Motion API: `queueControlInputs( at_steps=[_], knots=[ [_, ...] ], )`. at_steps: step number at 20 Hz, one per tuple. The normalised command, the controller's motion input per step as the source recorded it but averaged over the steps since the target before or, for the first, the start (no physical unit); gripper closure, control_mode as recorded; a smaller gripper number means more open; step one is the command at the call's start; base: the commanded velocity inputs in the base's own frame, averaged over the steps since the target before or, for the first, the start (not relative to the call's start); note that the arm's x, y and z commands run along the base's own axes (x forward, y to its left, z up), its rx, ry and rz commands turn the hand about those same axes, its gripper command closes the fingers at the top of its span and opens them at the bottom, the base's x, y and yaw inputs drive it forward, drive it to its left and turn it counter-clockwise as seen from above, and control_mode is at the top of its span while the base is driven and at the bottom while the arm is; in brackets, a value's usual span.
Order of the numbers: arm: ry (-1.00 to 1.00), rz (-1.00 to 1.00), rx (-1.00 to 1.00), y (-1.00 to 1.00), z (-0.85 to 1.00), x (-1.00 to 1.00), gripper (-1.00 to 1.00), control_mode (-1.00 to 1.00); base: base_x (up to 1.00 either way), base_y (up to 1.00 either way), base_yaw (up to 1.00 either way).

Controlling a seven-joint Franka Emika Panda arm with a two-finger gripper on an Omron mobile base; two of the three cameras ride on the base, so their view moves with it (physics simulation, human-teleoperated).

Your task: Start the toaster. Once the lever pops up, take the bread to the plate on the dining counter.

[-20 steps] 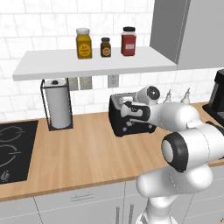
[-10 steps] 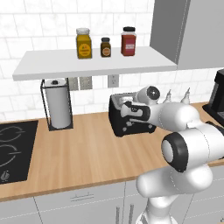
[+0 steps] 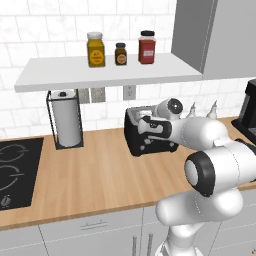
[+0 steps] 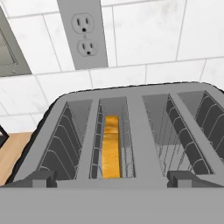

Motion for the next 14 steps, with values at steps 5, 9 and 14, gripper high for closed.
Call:
queueControlInputs(
  at_steps=[5, 9, 14],
  knots=[
    [0.00, 0.00, 0.00, 0.00, 0.00, 0.00, -1.00, -1.00, 0.00, 0.00, 0.00],
    [0.00, 0.00, 0.00, 0.00, 0.00, 0.00, -1.00, -1.00, 0.00, 0.00, 0.00],
    [0.00, 0.00, 0.00, 0.00, 0.00, 0.00, -1.00, -1.00, 0.00, 0.00, 0.00]
  ],
)
